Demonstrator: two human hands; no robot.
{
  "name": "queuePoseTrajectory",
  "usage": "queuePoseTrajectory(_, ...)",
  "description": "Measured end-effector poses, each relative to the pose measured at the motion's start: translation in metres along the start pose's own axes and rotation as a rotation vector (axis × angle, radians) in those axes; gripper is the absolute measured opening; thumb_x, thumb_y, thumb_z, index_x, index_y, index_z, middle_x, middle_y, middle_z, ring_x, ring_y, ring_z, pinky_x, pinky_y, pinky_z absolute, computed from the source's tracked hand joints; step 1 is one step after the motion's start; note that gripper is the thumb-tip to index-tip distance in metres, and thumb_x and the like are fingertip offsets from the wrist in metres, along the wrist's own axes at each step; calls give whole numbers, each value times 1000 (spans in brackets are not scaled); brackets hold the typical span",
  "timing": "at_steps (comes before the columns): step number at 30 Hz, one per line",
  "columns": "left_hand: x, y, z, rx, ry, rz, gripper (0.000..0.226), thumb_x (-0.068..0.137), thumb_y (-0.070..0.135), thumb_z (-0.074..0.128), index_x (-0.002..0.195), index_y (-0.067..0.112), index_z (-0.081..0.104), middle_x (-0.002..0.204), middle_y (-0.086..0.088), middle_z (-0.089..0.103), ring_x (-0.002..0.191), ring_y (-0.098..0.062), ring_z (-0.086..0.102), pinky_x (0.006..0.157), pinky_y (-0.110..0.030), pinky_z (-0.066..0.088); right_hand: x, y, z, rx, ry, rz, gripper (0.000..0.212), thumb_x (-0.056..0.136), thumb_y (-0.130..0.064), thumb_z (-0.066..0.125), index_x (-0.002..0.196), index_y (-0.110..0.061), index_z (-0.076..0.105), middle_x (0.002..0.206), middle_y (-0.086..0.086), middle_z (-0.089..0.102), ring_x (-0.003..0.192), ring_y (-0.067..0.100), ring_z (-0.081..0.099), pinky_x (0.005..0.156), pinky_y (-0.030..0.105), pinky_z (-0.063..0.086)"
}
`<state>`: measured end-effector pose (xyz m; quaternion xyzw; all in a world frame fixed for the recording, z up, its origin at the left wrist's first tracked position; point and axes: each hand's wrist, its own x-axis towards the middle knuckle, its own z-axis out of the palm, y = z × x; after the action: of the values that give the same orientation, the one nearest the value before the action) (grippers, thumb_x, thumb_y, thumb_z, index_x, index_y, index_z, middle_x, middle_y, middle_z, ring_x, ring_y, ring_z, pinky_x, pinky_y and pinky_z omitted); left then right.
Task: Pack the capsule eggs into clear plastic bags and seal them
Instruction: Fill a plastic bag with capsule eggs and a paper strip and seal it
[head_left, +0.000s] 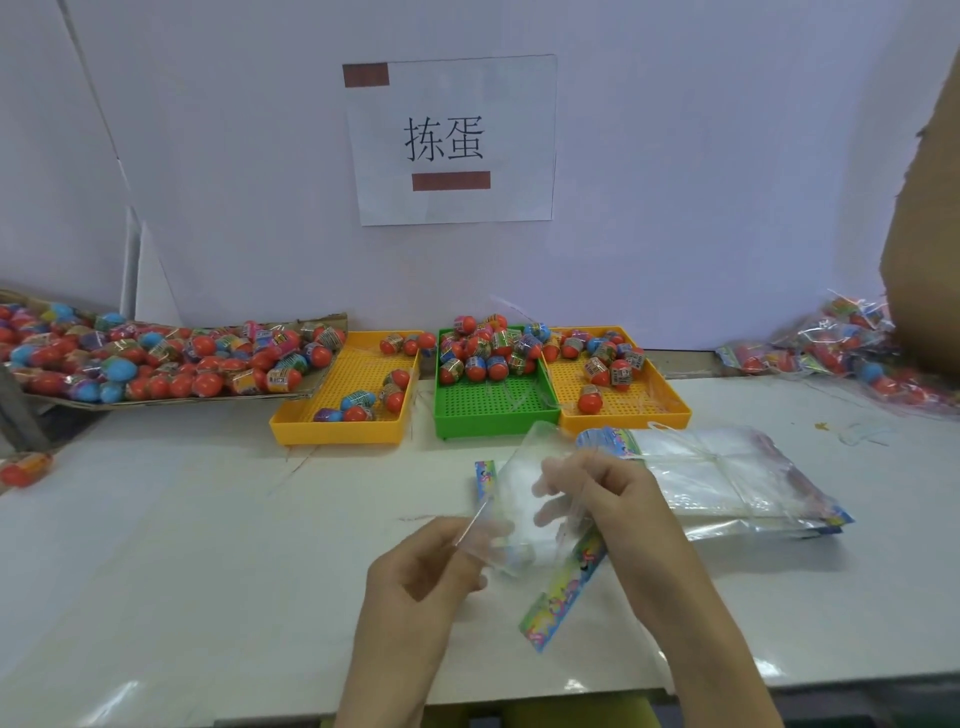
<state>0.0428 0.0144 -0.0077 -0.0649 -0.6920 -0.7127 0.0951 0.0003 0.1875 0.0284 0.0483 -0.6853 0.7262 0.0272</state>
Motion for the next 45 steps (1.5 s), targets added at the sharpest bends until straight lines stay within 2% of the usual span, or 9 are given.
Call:
queuePoseTrajectory(4, 2, 1, -1, -158, 156, -103, 40, 83, 46, 58, 78, 12, 79, 91, -11, 78, 78, -20, 74, 65, -27, 59, -3, -2, -5, -110, -152, 70, 25, 92, -13, 68, 72, -1, 59, 86, 15, 75, 72, 22, 74, 62, 26, 54)
queuePoseTrajectory(7, 3, 5, -4, -336, 211, -174, 31, 93, 32, 52, 107, 12, 72, 99, -18, 77, 70, -25, 73, 62, -29, 61, -7, -5, -10, -86, -289, 81, 9, 92, 3, 63, 89, -3, 58, 95, 13, 76, 77, 28, 74, 66, 28, 57)
queuePoseTrajectory(13, 0, 13, -9, -544, 203, -229, 84, 79, 30, 61, 153, 46, 24, 123, -7, 73, 68, -30, 73, 51, -34, 59, -5, -3, -9, -134, -341, 8, 57, 85, 19, 49, 120, -23, 65, 101, 4, 75, 69, 23, 64, 56, 29, 51)
queuePoseTrajectory(17, 3, 16, -13, -767, 244, -290, 51, 94, 45, 51, 143, 46, 40, 142, -6, 58, 103, -47, 70, 70, -50, 62, -3, -1, -7, -123, -316, -43, 65, 83, 21, 46, 113, -30, 72, 96, 3, 71, 66, 20, 63, 55, 28, 50)
queuePoseTrajectory(21, 4, 14, -21, -810, 80, -397, 70, 82, 58, 53, 142, 22, 53, 135, -15, 65, 114, -45, 66, 98, -56, 44, -5, -1, -5, -140, -344, -82, 69, 82, 22, 42, 119, -29, 72, 112, -4, 73, 68, 21, 59, 60, 25, 50)
queuePoseTrajectory(25, 5, 16, -14, -545, -45, -347, 73, 61, 64, 83, 122, 25, 73, 126, -10, 71, 112, -34, 70, 92, -49, 47, -8, -5, -1, -232, -408, -86, 70, 82, 19, 42, 115, -32, 75, 118, -8, 73, 73, 26, 57, 66, 26, 52)
queuePoseTrajectory(27, 4, 12, -8, -418, 76, -230, 39, 79, 47, 67, 112, 31, 77, 121, -6, 74, 104, -31, 73, 86, -46, 51, -9, -6, -1, -270, -426, -86, 68, 80, 20, 43, 115, -29, 75, 116, -9, 74, 80, 23, 64, 70, 32, 53)
queuePoseTrajectory(37, 0, 8, 1, -281, 219, -96, 21, 78, 30, 64, 89, 23, 81, 86, -15, 78, 74, -31, 77, 55, -27, 59, -7, -5, 3, -138, -293, -124, 52, 82, -23, 78, 128, -36, 60, 113, -7, 70, 102, 15, 69, 86, 30, 57)
queuePoseTrajectory(45, -1, 7, 2, -179, 128, -96, 22, 70, 35, 72, 82, 19, 80, 85, -15, 78, 77, -33, 77, 59, -28, 60, -9, -5, 16, -195, -263, -176, 16, 87, -9, 76, 83, -25, 73, 84, -5, 71, 77, 10, 65, 69, 22, 51)
